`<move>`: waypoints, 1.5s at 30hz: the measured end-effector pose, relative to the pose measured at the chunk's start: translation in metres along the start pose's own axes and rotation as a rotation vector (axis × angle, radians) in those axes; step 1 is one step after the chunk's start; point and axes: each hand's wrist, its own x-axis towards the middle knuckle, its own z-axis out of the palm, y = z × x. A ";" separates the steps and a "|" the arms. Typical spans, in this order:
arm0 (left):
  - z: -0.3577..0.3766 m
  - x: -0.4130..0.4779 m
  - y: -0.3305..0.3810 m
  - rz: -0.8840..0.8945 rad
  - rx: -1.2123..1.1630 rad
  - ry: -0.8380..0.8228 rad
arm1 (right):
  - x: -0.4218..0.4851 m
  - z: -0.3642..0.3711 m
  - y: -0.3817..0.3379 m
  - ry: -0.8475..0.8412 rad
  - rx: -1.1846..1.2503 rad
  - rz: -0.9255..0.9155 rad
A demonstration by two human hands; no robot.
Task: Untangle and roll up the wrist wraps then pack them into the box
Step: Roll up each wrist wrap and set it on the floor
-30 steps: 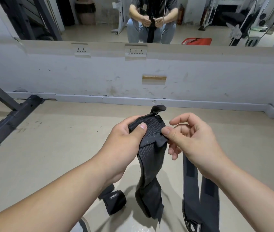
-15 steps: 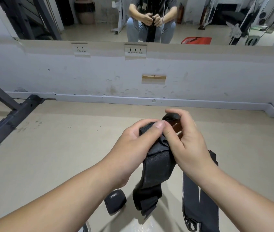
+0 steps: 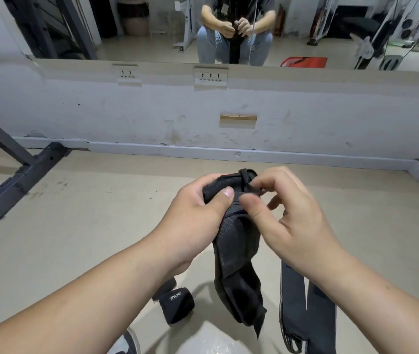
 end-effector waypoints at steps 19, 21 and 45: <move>0.000 0.005 -0.005 0.036 0.003 -0.077 | 0.001 -0.004 -0.014 0.182 0.441 0.481; 0.002 0.005 -0.006 0.034 0.010 -0.064 | 0.000 -0.003 -0.014 0.179 0.382 0.469; -0.006 0.002 -0.004 0.038 0.007 -0.234 | -0.001 -0.008 -0.001 -0.209 0.790 0.689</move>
